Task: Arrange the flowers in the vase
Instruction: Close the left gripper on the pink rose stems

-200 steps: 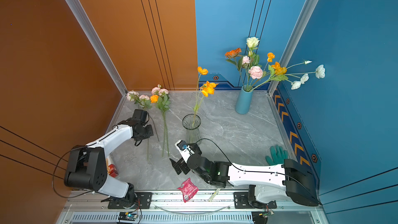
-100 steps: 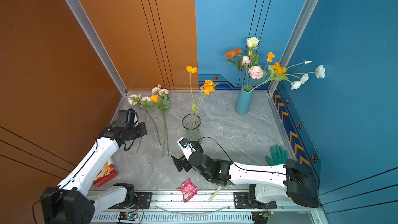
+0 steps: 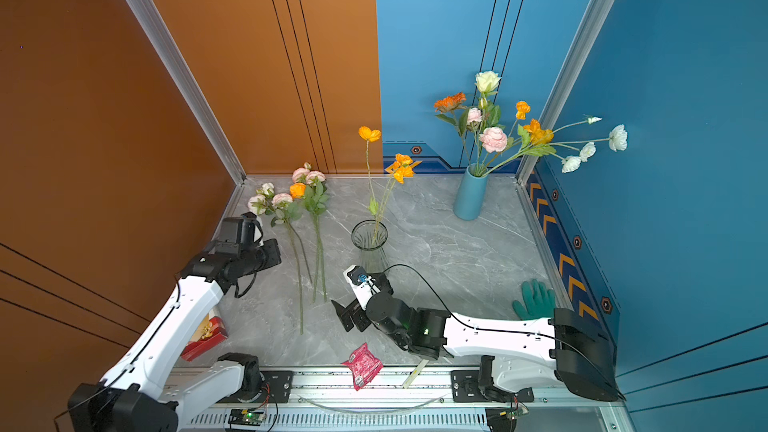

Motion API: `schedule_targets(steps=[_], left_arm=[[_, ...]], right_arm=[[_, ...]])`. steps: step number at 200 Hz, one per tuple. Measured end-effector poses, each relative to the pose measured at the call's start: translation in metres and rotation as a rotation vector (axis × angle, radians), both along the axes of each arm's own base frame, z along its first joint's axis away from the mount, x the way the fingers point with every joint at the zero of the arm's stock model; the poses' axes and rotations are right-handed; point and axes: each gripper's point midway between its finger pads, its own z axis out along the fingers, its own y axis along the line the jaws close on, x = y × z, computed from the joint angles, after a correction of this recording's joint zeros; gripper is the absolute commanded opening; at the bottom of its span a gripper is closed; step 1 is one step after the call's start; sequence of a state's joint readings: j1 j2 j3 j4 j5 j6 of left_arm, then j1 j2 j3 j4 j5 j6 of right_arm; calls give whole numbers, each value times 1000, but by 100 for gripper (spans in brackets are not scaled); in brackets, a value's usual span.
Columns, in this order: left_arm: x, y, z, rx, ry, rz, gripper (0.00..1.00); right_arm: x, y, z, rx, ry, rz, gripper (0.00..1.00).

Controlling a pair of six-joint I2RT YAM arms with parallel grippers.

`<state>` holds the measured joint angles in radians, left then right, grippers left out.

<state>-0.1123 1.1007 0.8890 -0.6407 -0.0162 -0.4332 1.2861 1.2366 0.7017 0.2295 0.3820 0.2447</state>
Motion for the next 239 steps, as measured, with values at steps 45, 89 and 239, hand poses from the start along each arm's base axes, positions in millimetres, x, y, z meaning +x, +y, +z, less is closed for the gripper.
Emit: schedule_targets(steps=[45,89,239], left_arm=[[0,-8,-87,4,258,-12,35],[40,-3,-113,32,258,36,34],[114,16,-133,83,207,182,0]], right_arm=[[1,1,-5,-11,9,6,100],[0,-2,-14,-23,20,3,100],[17,-22,-12,-6,32,-46,100]])
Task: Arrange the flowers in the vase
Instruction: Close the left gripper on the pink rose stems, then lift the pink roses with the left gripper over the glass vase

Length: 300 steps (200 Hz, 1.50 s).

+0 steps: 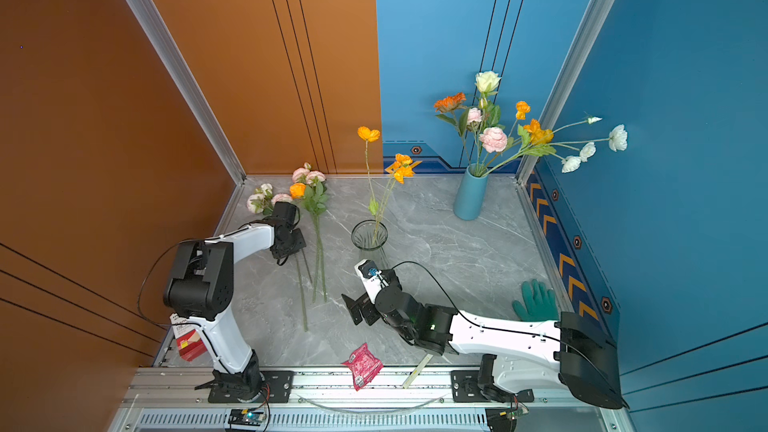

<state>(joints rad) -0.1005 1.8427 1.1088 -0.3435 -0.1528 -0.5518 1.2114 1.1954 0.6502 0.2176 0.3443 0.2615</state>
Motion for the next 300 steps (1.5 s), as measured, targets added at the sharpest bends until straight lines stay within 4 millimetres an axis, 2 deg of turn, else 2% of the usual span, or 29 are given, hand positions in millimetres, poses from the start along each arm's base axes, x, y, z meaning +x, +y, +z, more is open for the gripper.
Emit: schedule_targets(steps=[22,37,55,85,135,149,171,202,227,261,277,300], left_arm=[[-12,7,3,-1,1,18,0],[-21,13,16,-2,-21,27,0],[-28,16,45,-8,-84,22,0],[-31,13,107,-25,-239,-19,0],[-48,-4,177,-73,-415,-118,0],[-55,-16,196,-89,-472,-160,0],[-63,-48,235,-129,-600,-259,0],[-69,-103,308,-205,-882,-393,0],[-68,-134,361,-254,-1064,-420,0],[-66,-152,434,-319,-1306,-370,0],[-68,-155,457,-350,-1377,-343,0],[-69,-158,479,-384,-1442,-312,0]], right_arm=[[-1,-2,-1,0,2,0,100],[-2,-4,1,6,0,-1,100],[-2,-7,1,12,-2,-2,100],[-2,-8,1,12,-2,-3,100],[-1,-9,1,11,-2,-8,100],[1,-10,1,11,-3,-12,100],[3,-14,4,12,-6,-22,100],[4,-24,17,36,-18,-37,100],[4,-33,29,57,-34,-56,100],[3,-47,40,75,-52,-82,100],[4,-52,43,74,-60,-90,100],[7,-56,44,63,-69,-101,100]])
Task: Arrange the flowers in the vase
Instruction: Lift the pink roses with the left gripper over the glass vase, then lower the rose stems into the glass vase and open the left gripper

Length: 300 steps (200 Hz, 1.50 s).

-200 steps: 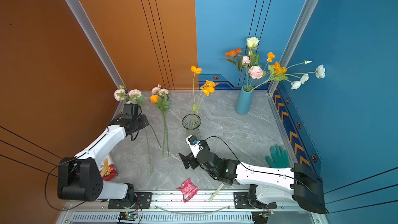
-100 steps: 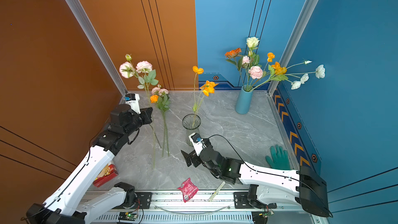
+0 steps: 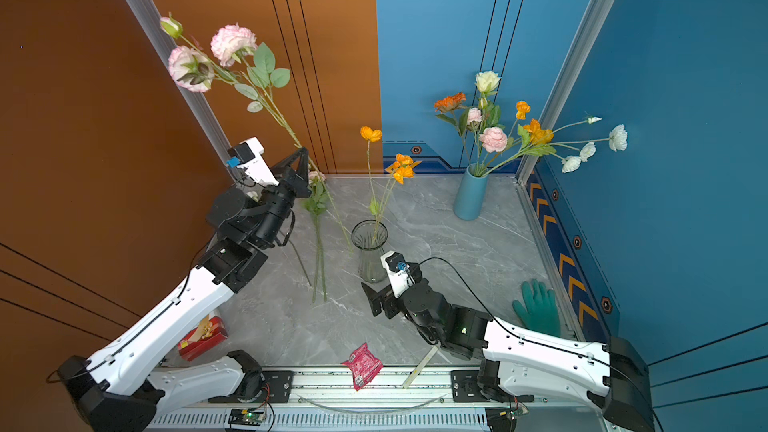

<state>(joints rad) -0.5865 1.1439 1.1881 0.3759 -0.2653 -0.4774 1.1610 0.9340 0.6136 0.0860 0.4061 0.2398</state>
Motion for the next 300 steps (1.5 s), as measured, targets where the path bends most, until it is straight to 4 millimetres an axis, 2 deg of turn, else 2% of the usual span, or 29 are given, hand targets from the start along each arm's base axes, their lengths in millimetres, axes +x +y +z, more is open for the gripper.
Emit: schedule_targets(steps=[32,59,87,116,141,191,224,263,300], left_arm=[[5,-7,10,-66,-55,-5,0],[16,-29,3,-68,-74,-29,0],[21,-56,-27,-6,-55,-68,0],[17,-72,-66,62,-35,-89,0],[13,-81,-101,113,-10,-105,0],[18,-92,-153,165,35,-134,0],[12,-96,-175,176,65,-161,0],[3,-101,-201,195,102,-191,1],[-1,-102,-202,175,99,-201,8]], right_arm=[[3,-3,-1,-11,-1,-12,100],[3,-7,1,-9,-2,-14,100],[1,-14,10,21,-17,-21,100],[3,-21,12,31,-23,-37,100],[5,-23,8,20,-18,-48,100],[8,-18,-5,-12,6,-46,100],[7,-15,-15,-28,22,-33,100],[7,-14,-16,-30,23,-33,100],[7,-14,-17,-22,27,-35,100]])
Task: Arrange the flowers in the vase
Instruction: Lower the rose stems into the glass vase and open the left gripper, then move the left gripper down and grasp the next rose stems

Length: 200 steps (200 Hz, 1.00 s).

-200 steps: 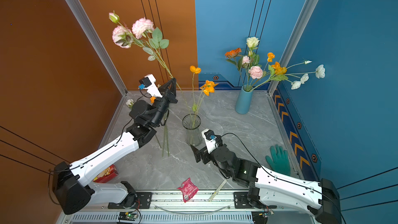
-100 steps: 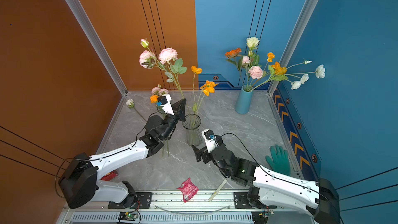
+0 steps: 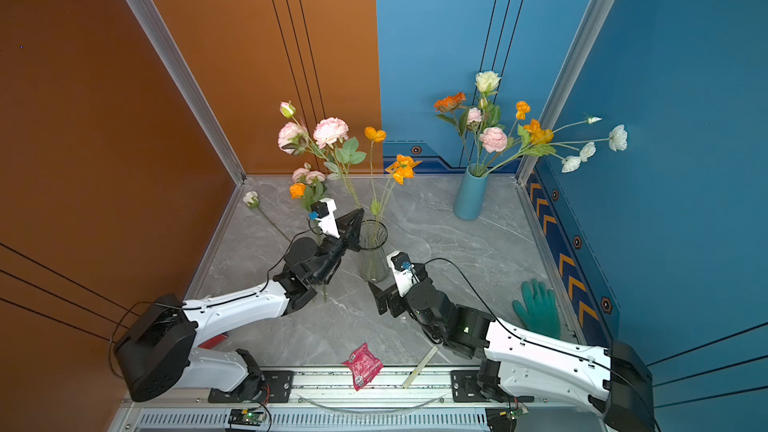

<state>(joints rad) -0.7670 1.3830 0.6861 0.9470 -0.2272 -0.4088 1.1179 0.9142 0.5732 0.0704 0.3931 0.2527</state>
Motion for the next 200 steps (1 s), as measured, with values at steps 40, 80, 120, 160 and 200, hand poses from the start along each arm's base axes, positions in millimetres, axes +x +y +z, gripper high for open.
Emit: schedule_targets(steps=[40,80,120,160,200], left_arm=[[-1,0,-9,-2,23,-7,24],[-2,-5,-27,33,79,-24,40],[-5,-3,-38,78,125,-27,53],[-15,7,-36,129,163,-25,60],[-29,25,-17,172,172,-5,58]], right_arm=[[0,0,0,6,5,-2,100],[0,2,-1,9,7,0,100],[1,5,-6,-2,14,3,100],[0,9,-11,-8,24,18,100],[-3,14,-11,-5,22,36,100]])
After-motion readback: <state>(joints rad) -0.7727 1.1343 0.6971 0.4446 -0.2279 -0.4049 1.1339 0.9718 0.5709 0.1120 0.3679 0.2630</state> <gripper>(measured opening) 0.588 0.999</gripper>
